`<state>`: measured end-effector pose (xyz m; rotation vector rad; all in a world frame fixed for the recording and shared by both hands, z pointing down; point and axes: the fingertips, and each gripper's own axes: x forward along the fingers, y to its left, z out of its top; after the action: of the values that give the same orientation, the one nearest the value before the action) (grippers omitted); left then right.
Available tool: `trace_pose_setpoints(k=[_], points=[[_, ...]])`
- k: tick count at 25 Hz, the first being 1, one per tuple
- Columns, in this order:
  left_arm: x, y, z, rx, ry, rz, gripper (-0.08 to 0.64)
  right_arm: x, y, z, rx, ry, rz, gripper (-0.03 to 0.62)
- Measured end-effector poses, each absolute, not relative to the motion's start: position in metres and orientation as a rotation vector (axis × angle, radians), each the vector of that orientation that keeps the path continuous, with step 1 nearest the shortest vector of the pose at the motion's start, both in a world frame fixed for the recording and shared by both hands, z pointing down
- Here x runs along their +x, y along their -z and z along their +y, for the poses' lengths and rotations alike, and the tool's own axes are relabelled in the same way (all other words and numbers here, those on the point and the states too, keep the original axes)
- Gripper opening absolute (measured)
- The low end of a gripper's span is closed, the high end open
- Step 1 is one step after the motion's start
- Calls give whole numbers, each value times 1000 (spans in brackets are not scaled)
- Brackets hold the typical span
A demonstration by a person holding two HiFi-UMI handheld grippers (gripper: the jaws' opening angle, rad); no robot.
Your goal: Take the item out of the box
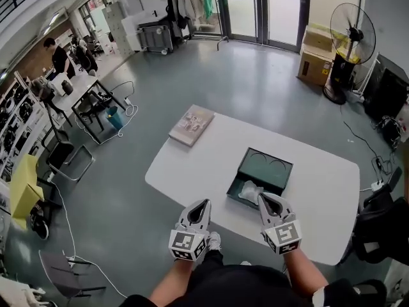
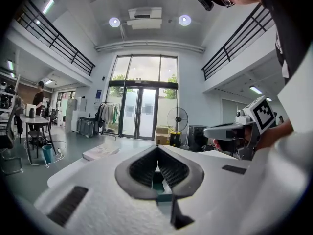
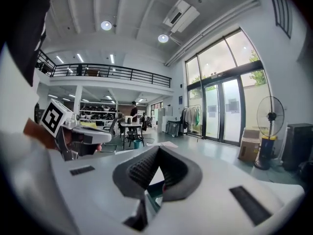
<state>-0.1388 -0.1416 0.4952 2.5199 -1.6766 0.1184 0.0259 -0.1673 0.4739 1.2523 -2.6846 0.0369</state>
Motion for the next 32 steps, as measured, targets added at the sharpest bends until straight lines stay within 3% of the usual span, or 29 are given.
trace_pose_setpoints(k=[17,32], points=[[-184,-498,-242,2723,-164,-1292,9,-29,-478,-231,1516,-92,-2471,6],[-145,-526,-270,2715,-221,-1209,9,-3,-544,-238,1277,-223,-2356,8]])
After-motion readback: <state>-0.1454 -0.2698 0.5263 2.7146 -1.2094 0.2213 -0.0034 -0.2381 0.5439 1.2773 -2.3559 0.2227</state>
